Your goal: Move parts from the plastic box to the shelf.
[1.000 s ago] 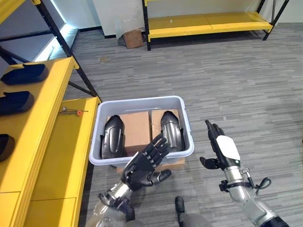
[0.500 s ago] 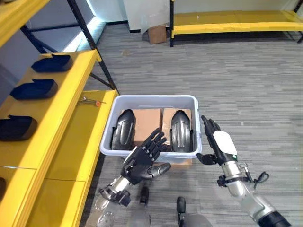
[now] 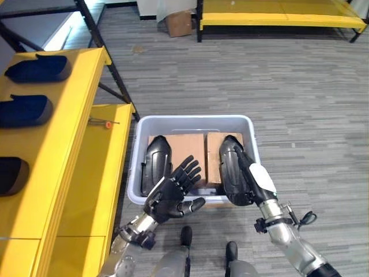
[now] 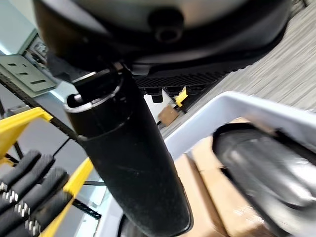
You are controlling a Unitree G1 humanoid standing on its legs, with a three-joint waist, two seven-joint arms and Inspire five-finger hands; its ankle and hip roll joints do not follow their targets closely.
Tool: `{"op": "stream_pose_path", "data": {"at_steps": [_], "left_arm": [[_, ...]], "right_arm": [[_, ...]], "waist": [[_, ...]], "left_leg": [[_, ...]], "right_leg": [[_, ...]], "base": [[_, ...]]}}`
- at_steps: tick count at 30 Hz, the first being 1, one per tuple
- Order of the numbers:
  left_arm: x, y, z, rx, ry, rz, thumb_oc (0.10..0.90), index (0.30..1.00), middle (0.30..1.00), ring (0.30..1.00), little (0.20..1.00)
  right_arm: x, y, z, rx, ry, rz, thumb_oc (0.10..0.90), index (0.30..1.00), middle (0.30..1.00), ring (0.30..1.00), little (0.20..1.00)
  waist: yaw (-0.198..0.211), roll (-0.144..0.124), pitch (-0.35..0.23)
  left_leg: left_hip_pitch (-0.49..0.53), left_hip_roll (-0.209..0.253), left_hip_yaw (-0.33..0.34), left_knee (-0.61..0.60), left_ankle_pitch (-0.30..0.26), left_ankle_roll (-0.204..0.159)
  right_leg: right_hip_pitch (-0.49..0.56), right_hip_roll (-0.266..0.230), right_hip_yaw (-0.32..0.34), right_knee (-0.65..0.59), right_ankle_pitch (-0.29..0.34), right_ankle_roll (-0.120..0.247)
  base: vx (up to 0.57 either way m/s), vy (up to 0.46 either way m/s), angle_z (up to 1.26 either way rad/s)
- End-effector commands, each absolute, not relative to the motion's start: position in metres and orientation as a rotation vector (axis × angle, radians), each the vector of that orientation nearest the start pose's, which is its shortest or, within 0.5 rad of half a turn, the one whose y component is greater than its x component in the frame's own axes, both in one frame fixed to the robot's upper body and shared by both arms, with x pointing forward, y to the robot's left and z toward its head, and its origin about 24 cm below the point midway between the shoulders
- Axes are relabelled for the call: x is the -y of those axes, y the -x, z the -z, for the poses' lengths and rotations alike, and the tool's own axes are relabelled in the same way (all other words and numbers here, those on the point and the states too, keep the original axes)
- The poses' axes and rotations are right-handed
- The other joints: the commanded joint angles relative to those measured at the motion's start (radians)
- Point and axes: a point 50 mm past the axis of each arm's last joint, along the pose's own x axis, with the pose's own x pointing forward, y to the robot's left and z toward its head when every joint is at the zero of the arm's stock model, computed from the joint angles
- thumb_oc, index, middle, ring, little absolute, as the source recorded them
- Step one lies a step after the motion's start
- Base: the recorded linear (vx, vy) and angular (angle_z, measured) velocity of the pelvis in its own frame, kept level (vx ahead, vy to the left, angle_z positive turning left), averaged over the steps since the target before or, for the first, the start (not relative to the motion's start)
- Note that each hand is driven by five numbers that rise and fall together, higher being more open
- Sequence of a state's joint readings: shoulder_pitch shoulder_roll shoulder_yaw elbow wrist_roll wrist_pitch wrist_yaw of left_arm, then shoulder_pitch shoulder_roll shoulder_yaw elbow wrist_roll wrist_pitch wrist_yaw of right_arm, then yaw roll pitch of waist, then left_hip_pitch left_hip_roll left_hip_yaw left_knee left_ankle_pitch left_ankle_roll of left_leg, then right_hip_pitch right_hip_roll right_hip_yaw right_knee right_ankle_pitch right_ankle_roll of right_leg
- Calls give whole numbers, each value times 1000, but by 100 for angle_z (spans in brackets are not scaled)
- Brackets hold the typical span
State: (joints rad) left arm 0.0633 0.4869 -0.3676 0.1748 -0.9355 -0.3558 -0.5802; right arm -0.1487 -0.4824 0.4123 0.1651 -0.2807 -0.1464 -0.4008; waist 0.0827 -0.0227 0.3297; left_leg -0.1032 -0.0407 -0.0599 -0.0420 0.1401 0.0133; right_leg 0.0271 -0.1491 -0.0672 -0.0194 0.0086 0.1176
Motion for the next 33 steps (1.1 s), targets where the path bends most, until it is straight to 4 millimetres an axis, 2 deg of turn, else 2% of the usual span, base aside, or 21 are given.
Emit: {"op": "stream_pose_path", "data": {"at_steps": [1, 5, 7, 9, 15, 18, 25, 33], "left_arm": [[-156, -221, -49, 230, 480, 700, 900, 1000, 1000, 1000, 1000], [-151, -226, -54, 249, 476, 710, 900, 1000, 1000, 1000, 1000], [-145, -231, -60, 263, 467, 765, 900, 1000, 1000, 1000, 1000], [-139, -235, -63, 276, 444, 794, 900, 1000, 1000, 1000, 1000], [-131, -244, -73, 313, 447, 799, 900, 1000, 1000, 1000, 1000], [-129, -249, -79, 325, 448, 801, 900, 1000, 1000, 1000, 1000], [-122, -255, -87, 328, 434, 806, 900, 1000, 1000, 1000, 1000], [-116, -259, -90, 309, 416, 813, 900, 1000, 1000, 1000, 1000]], "right_arm": [[165, -291, -92, 370, 568, 87, 900, 1000, 1000, 1000, 1000], [159, -297, -91, 357, 570, 113, 900, 1000, 1000, 1000, 1000], [157, -309, -97, 382, 590, 193, 900, 1000, 1000, 1000, 1000], [161, -319, -101, 385, 641, 270, 900, 1000, 1000, 1000, 1000], [175, -327, -97, 320, 680, 401, 900, 1000, 1000, 1000, 1000], [180, -335, -100, 285, 687, 414, 900, 1000, 1000, 1000, 1000], [176, -349, -122, 324, 754, 380, 900, 1000, 1000, 1000, 1000], [178, -365, -136, 320, 791, 411, 900, 1000, 1000, 1000, 1000]], "waist": [[5, 10, -24], [16, 18, 16], [29, 21, 56], [34, 26, 79], [33, 41, 124], [37, 43, 145], [43, 48, 188], [68, 68, 190]], "left_leg": [[-74, 65, -21, 42, -53, -35], [-109, 54, -25, 60, -53, -28], [-140, 48, -26, 58, -45, -23], [-162, 47, -28, 51, -36, -24], [-222, 50, -22, 36, -12, -21], [-254, 49, -22, 35, -1, -20], [-318, 50, -13, 47, 19, -26], [-416, 40, -11, 55, 42, -21]], "right_leg": [[-32, 73, -10, 136, -87, -72], [-65, 72, -6, 151, -86, -75], [-95, 77, -4, 154, -83, -78], [-118, 85, 1, 158, -83, -82], [-195, 94, 8, 186, -80, -85], [-230, 95, 2, 203, -80, -87], [-318, 91, -17, 242, -71, -88], [-439, 87, -43, 317, -83, -87]], "base": [[-52, 61, 17], [-85, 46, 9], [-153, 8, 5], [-121, 29, 4], [-74, 46, 1], [-72, 6, -1], [-54, 13, -2], [-15, -7, 2]]}}
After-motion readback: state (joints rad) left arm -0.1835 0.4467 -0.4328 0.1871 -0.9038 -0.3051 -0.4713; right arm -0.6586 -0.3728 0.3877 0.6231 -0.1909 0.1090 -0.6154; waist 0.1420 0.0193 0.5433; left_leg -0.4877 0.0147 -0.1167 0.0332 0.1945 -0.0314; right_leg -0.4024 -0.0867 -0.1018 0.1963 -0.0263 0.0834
